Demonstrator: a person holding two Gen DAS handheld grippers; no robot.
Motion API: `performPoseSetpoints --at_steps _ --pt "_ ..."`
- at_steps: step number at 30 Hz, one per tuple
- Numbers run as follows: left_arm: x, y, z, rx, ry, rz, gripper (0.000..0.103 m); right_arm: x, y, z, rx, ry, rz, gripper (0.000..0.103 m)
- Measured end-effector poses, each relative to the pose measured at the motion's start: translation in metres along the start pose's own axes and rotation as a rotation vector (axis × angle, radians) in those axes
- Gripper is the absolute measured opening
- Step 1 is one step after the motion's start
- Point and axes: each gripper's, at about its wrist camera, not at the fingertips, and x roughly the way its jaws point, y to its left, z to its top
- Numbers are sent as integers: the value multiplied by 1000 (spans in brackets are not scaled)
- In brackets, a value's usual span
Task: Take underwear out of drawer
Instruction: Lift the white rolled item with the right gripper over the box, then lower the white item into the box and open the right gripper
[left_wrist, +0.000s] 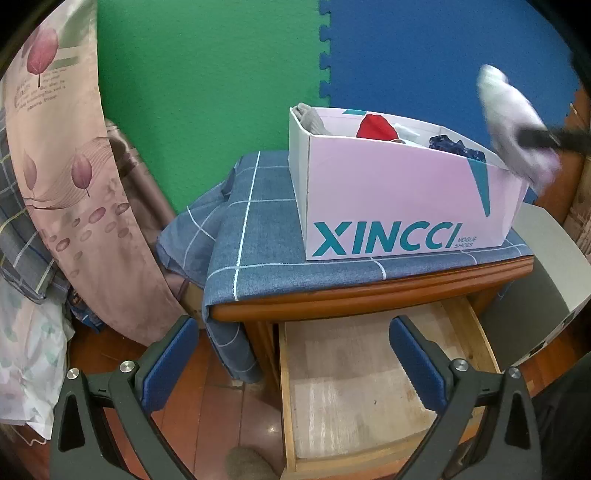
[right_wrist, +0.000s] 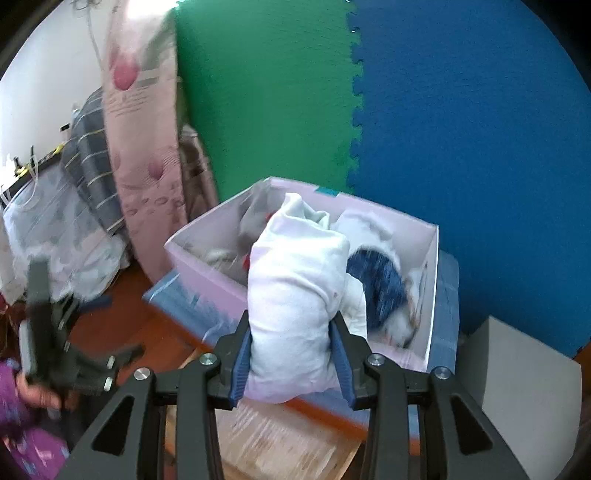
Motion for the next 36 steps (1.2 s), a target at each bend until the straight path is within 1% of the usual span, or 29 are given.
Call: performPoseSetpoints --at_steps 4,6,8,12,14,20,24,29,32,36 --pt "-1 3 -1 -13 2 -10 102 47 -5 42 -70 32 -59 39" --pt "0 5 -1 -21 5 -17 102 68 -9 59 -82 50 -83 39" --pt "0 8 0 -33 8 -29 102 91 -16 75 -83 88 -81 39" --pt "3 13 1 -68 23 -66 102 136 -23 99 -90 152 -92 39" --pt "5 15 1 -85 32 -82 102 153 -20 106 -105 168 -102 39" --pt "6 22 2 -124 43 -117 102 199 -2 124 -153 224 -91 39" --pt "6 26 2 -136 41 -123 102 220 14 122 -185 269 -79 39" --pt "6 29 2 -150 45 -128 102 230 25 121 -198 306 -59 40" --pt "6 29 1 -149 43 -128 102 232 26 122 -192 310 -61 43" --pt "7 29 1 -145 44 -123 102 223 24 123 -163 284 -67 46"
